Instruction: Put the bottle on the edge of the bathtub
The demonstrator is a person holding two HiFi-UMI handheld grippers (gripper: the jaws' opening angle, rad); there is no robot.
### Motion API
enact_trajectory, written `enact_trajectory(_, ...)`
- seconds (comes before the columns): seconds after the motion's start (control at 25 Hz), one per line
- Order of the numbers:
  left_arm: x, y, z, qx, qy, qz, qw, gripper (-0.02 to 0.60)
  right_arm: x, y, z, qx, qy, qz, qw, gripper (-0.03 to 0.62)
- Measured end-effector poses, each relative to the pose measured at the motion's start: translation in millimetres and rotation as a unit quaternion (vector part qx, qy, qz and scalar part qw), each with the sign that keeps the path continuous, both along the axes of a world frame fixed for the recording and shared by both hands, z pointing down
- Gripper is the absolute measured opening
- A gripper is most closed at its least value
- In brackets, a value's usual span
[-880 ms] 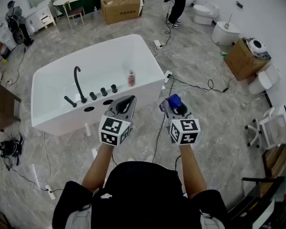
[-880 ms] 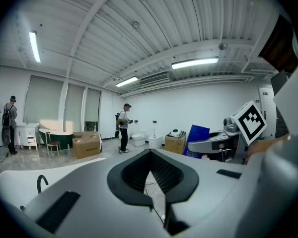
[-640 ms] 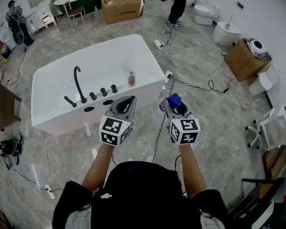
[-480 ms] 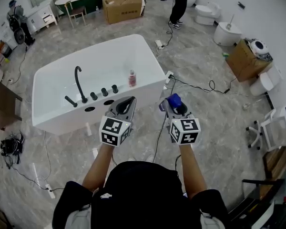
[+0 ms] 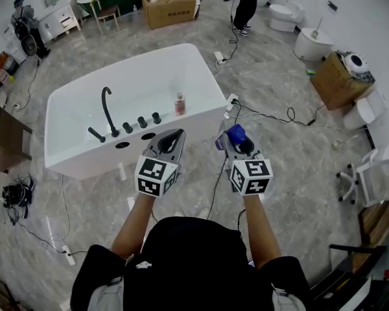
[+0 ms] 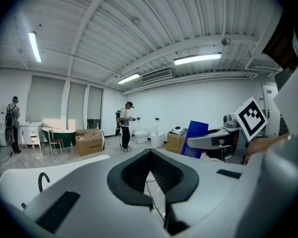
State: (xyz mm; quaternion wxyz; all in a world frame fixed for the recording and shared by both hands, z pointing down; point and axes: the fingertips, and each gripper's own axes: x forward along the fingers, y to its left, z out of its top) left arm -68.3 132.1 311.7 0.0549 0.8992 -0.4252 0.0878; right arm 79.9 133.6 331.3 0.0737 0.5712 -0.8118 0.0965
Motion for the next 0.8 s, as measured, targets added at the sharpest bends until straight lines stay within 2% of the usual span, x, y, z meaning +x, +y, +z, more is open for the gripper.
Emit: enact_trajectory(0.8, 44.7, 5.7, 24.7, -0.011, -0.015, -0.025, 0.9995, 0.014, 44.7, -4.9, 27.9, -0.014, -0.005, -0.031, 0.999, 0.160)
